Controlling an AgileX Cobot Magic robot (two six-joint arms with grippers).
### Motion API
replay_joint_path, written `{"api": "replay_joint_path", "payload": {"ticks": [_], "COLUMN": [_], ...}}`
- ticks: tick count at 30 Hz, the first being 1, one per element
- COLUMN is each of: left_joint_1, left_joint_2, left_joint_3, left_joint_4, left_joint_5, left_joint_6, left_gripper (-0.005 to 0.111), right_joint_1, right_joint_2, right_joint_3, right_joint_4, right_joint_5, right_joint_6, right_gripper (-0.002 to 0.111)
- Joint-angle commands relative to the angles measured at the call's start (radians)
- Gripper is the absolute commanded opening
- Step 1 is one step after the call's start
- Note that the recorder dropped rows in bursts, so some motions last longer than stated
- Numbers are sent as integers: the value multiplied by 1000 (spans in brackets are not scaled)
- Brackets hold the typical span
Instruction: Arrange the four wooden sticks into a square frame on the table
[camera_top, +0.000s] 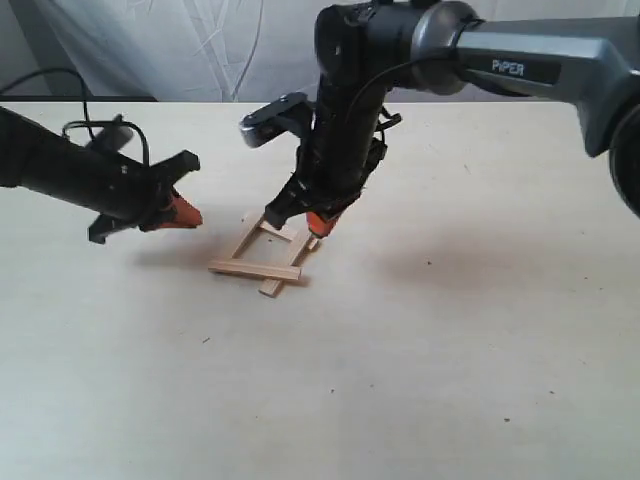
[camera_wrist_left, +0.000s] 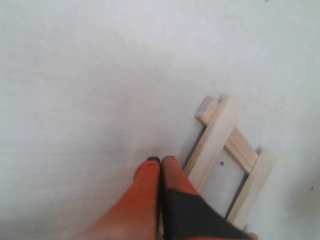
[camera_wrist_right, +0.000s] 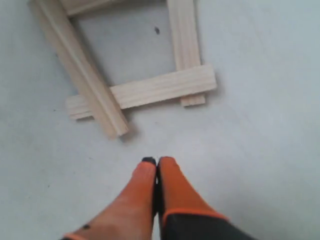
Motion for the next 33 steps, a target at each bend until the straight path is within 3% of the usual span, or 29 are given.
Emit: {"api": "replay_joint_path", "payload": {"ticks": [1, 3, 7, 10, 11, 15, 17, 21, 33], "left_joint_1": [52, 54, 54, 53, 53, 53, 53, 53, 53], "left_joint_2": [-187, -359, -702, -932, -1081, -1527, -1670, -1733, -1733], "left_joint_3": [10, 75, 244, 341, 404, 590, 662, 752, 754], "left_joint_4": [242, 381, 467, 497, 512, 519, 519, 466, 473], "left_joint_5": [33, 27, -25, -75, -100, -180, -210, -278, -241], "left_joint_6": [-58, -120, -121, -121, -121, -117, -117, -117, -117], "left_gripper": [0, 0, 0, 0, 0, 0, 0, 0, 0], "right_joint_1": [-109, -178, -259, -267, -267, -267, -267, -267, -267], "right_joint_2": [-73, -191, -548, -786, -938, -1410, -1600, -1786, -1871], "right_joint_3": [9, 124, 449, 633, 760, 1104, 1253, 1471, 1548], "right_joint_4": [45, 43, -39, -177, -244, -248, -248, -236, -183], "right_joint_5": [65, 36, -108, -212, -274, -517, -656, -913, -907], "right_joint_6": [107, 157, 221, 331, 408, 412, 412, 412, 410], "right_gripper": [0, 0, 0, 0, 0, 0, 0, 0, 0]}}
